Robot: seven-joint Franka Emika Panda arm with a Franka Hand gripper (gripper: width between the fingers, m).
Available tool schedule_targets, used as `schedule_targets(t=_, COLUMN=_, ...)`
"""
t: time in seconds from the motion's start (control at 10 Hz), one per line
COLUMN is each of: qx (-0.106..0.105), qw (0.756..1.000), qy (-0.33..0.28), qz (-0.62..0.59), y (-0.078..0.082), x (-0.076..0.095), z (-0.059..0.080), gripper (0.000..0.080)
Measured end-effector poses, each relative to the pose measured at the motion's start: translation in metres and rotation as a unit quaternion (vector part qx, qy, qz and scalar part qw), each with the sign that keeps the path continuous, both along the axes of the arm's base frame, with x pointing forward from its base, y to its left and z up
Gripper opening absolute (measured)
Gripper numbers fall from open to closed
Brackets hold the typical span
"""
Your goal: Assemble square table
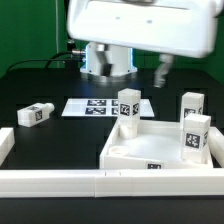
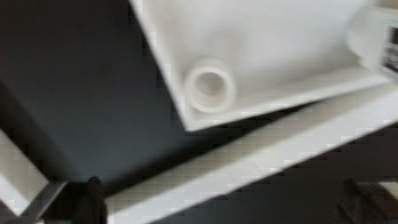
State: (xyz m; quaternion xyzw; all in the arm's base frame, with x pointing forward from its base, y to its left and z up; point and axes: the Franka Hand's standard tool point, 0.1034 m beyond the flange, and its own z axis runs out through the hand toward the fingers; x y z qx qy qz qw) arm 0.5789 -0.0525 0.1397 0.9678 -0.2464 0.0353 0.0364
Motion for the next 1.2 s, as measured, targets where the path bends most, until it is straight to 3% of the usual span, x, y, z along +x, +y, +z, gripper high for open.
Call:
schedule_targets(t=0.1, qx=-0.005, qw=1.000, qy=0.004, qz=0.013, y=-0.032, x=-0.008, z=0.002, gripper=0.0649)
schedule_targets(t=0.3, qx=-0.014, qw=0.999, qy=0.006, qz=0.035, y=-0.078, x=-0.011, z=0.002, gripper=0.0649)
schedule_targets(t=0.5, qx=-0.012, qw=0.999, qy=0.006, qz=0.036, y=-0.066, x=-0.009, z=0.001, gripper=0.0649)
schedule_targets(t=0.7, qx=-0.011, qw=0.999, qy=0.006, qz=0.034, y=-0.071, x=-0.010, z=0.000, gripper=0.0649)
schedule_targets(t=0.8, qx=0.000, qw=0.999, qy=-0.002, qz=0.033, y=-0.088, x=-0.022, z=-0.009, gripper=0.0649)
schedule_targets(t=1.0, qx=-0.007, qw=0.999, qy=0.006, qz=0.034, y=-0.137, x=-0.064, z=-0.037, gripper=0.0649)
schedule_targets(t=1.1, qx=-0.010, qw=0.999, qy=0.013, qz=0.030, y=-0.156, x=-0.072, z=-0.044, gripper=0.0649)
schedule_targets(t=1.2, qx=-0.014, qw=0.999, qy=0.010, qz=0.028, y=-0.159, x=-0.072, z=-0.047, gripper=0.0649)
